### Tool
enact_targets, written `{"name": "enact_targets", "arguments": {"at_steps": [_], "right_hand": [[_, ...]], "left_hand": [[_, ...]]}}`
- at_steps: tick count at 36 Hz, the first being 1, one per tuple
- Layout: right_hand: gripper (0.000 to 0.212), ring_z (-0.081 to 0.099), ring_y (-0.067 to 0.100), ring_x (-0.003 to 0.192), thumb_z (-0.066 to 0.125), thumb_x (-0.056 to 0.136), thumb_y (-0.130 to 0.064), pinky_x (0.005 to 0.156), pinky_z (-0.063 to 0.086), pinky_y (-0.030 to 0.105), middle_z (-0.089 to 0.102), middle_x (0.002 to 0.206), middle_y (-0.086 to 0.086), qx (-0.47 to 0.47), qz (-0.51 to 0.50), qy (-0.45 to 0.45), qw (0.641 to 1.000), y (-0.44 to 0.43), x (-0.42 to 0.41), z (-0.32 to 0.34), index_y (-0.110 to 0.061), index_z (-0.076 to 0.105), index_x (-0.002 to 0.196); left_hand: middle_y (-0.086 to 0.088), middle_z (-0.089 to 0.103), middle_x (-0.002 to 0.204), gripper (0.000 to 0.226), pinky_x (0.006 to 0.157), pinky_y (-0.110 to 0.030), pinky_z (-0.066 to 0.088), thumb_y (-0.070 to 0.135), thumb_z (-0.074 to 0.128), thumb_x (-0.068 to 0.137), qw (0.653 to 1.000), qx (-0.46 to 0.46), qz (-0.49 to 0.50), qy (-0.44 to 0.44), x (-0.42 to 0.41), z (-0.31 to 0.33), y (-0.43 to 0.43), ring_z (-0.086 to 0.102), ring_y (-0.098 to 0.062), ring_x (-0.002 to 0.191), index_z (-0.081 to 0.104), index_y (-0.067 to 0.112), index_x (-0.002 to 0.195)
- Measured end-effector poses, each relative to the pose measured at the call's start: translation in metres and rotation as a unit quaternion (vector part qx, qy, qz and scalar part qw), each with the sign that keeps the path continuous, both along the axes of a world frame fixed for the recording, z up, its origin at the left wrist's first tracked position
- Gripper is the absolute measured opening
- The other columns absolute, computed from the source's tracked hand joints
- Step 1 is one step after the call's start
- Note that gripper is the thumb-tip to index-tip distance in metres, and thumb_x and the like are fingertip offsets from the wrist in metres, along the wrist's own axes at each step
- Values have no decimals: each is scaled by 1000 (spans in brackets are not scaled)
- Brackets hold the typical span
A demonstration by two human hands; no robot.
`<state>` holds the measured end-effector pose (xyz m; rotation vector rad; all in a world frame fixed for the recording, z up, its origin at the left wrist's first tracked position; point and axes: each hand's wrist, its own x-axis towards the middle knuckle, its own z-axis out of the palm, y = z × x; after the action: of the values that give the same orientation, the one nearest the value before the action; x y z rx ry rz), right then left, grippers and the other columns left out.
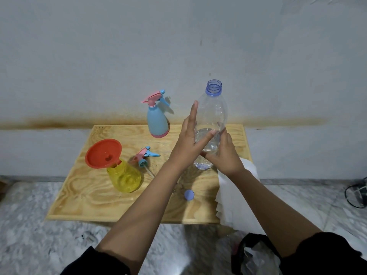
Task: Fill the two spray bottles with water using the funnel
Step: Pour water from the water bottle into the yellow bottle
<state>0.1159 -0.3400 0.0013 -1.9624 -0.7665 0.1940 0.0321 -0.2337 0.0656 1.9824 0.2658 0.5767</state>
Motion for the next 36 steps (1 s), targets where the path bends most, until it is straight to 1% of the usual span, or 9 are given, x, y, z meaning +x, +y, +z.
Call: {"name": "enact_targets", "arguments": {"at_steps": [2,5,11,14,17,23,26,28,36], "right_hand": [[101,35,6,124,79,72,-31,95,34,22,39,137,2,-8,-10,-10,1000,0,-1,3,-26,12,147],[97,39,10,122,80,70,-31,92,40,26,42,132,2,-26,-23,-21,999,-1,-3,7,-24,19,145],[86,41,15,122,78,71,-32,90,47,35,42,129,4,-78,-53,-48,994,-3,-8,13,-15,30,140],[79,44,19,121,76,74,-27,89,47,34,42,130,6,-94,-61,-54,992,-4,-13,20,-10,33,138],[75,45,23,121,72,78,-23,87,43,31,40,133,7,-110,-69,-54,990,-6,-18,27,-11,31,139],[65,46,28,118,61,82,-12,89,43,35,43,130,10,-119,-79,-53,988,-12,-31,31,-12,32,139],[66,47,29,117,59,80,-9,85,46,37,44,130,10,-110,-88,-45,989,-12,-40,24,-13,31,140],[68,43,28,122,59,80,-7,89,44,35,43,135,10,-98,-95,-43,990,-11,-47,17,-13,29,141],[51,46,34,115,61,79,-10,90,41,39,50,121,17,-141,-93,5,986,0,-90,-9,-3,43,126]], "left_hand": [[13,28,136,82,103,-28,36,41,61,89,1000,7,11,-7,0,0,0,37,-11,133,-2,71,131],[11,29,131,82,99,-28,40,41,64,87,999,19,28,-14,0,-1,0,41,-10,126,2,66,135],[0,30,131,83,90,-21,39,37,69,83,996,64,55,-14,-1,5,2,42,-13,121,17,35,148],[-3,32,133,81,87,-20,38,36,68,84,992,110,63,-9,-4,12,1,42,-12,119,19,27,148],[-4,36,134,80,93,-21,39,37,67,85,988,143,64,2,-8,14,3,41,-12,121,22,17,147],[-1,35,140,79,96,-19,30,42,62,88,989,123,20,76,-26,8,9,37,-11,129,18,16,149],[-1,36,140,72,98,-20,29,42,59,90,984,134,1,120,-41,-2,13,36,-11,131,24,16,146],[0,36,142,68,99,-21,30,42,58,91,979,137,0,150,-55,-13,16,37,-12,131,28,15,145],[-9,44,132,57,96,-28,35,39,57,92,952,152,76,254,-125,-54,33,44,-22,124,43,6,136]]}}
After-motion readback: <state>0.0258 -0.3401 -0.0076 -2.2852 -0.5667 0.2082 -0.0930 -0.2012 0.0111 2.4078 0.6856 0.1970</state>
